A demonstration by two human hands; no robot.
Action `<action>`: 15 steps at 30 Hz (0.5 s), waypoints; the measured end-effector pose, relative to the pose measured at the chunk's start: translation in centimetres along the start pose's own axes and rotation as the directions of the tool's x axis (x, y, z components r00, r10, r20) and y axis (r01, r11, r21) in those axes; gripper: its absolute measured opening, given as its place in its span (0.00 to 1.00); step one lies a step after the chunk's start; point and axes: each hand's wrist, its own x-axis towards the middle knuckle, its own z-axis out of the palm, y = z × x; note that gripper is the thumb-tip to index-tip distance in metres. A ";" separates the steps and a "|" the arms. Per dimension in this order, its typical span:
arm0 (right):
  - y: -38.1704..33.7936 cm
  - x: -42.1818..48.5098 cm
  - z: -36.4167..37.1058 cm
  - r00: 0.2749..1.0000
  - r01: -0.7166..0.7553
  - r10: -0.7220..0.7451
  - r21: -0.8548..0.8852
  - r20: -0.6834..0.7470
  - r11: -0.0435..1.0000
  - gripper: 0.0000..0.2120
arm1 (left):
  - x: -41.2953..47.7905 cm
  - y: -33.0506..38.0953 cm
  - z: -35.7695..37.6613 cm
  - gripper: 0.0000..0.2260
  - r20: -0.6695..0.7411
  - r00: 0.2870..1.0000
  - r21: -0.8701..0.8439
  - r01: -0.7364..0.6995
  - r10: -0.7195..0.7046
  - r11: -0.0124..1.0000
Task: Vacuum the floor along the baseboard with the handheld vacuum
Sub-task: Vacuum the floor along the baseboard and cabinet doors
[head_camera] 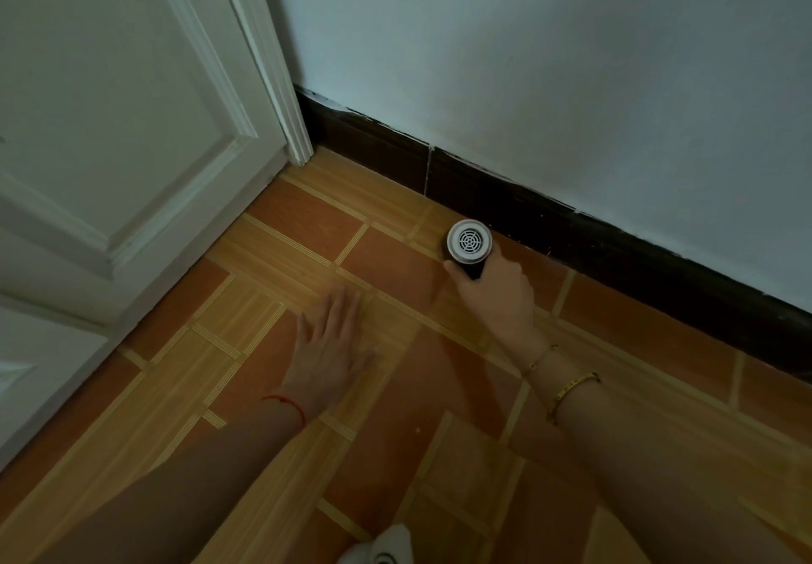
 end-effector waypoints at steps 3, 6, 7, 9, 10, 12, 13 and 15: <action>1.1 0.1 -1.1 0.997 -0.016 0.013 0.036 0.076 0.999 0.34 | 0.4 1.1 0.0 0.36 0.013 1.000 0.021 -0.010 0.010 1.000; 1.9 -0.3 -1.7 0.991 -0.005 -0.004 0.067 0.132 0.998 0.35 | 0.7 2.5 -0.3 0.37 0.016 0.999 0.005 -0.039 0.039 0.999; 2.2 -0.4 -1.8 0.993 -0.003 -0.004 0.060 0.122 0.998 0.34 | 0.9 3.0 -0.5 0.38 0.015 0.998 -0.003 -0.053 0.053 0.999; 3.1 -0.6 -2.3 0.998 -0.023 0.019 0.053 0.067 0.998 0.34 | 1.2 3.8 -0.6 0.39 0.008 0.997 -0.012 -0.081 0.081 0.997; 3.7 -0.6 -2.6 0.999 -0.042 0.041 0.051 0.030 0.998 0.34 | 1.4 4.1 -0.6 0.38 0.005 0.996 -0.010 -0.093 0.093 0.996; 4.9 -0.7 -3.3 0.994 -0.091 0.093 0.046 -0.055 0.995 0.33 | 1.9 4.8 -0.4 0.38 0.004 0.993 0.005 -0.117 0.117 0.993; 5.5 -0.7 -3.7 0.989 -0.111 0.115 0.046 -0.093 0.993 0.33 | 2.1 5.1 -0.3 0.38 0.007 0.992 0.019 -0.129 0.129 0.992; 6.4 -0.7 -4.4 0.983 -0.131 0.136 0.050 -0.119 0.990 0.32 | 2.5 5.6 -0.1 0.38 0.013 0.989 0.040 -0.145 0.144 0.989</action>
